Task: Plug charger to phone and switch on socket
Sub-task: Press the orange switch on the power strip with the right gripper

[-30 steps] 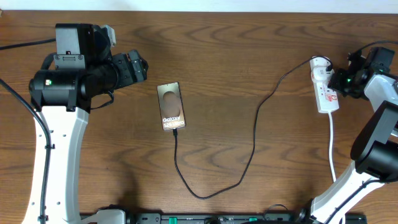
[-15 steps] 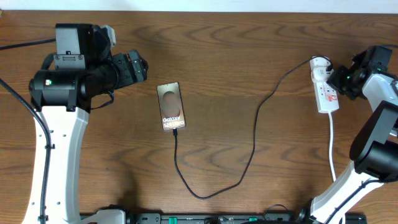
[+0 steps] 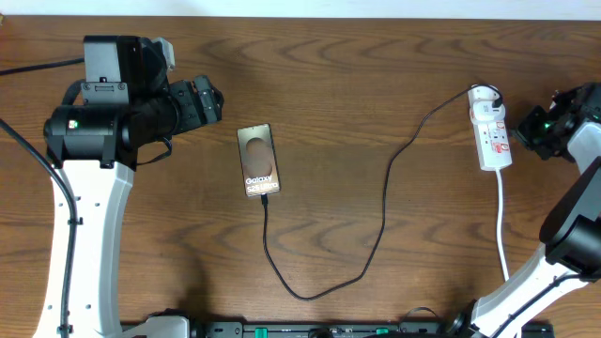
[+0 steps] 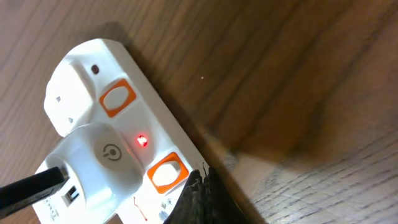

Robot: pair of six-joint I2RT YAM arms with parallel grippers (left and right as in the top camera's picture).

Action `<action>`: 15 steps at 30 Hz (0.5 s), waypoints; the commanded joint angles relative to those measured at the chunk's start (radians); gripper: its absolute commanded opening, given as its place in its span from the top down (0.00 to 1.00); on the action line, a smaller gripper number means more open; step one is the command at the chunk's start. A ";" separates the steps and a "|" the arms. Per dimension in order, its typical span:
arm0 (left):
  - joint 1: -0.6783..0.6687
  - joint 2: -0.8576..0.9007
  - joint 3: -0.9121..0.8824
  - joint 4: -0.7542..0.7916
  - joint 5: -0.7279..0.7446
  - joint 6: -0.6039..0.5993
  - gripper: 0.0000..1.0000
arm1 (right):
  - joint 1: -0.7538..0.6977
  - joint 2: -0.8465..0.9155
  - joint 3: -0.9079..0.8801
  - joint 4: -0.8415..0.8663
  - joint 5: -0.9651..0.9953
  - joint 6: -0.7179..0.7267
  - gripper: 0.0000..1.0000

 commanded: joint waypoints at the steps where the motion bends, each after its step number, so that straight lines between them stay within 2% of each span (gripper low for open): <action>1: -0.002 0.003 -0.007 -0.003 0.005 0.002 0.09 | 0.021 -0.005 -0.007 0.002 -0.047 -0.084 0.99; 11: -0.002 0.003 -0.007 -0.003 0.004 0.002 0.09 | 0.054 -0.005 -0.007 -0.001 -0.031 -0.138 0.99; 15: -0.002 0.003 -0.007 -0.003 0.004 0.002 0.09 | 0.046 -0.050 -0.007 -0.071 -0.027 -0.144 0.99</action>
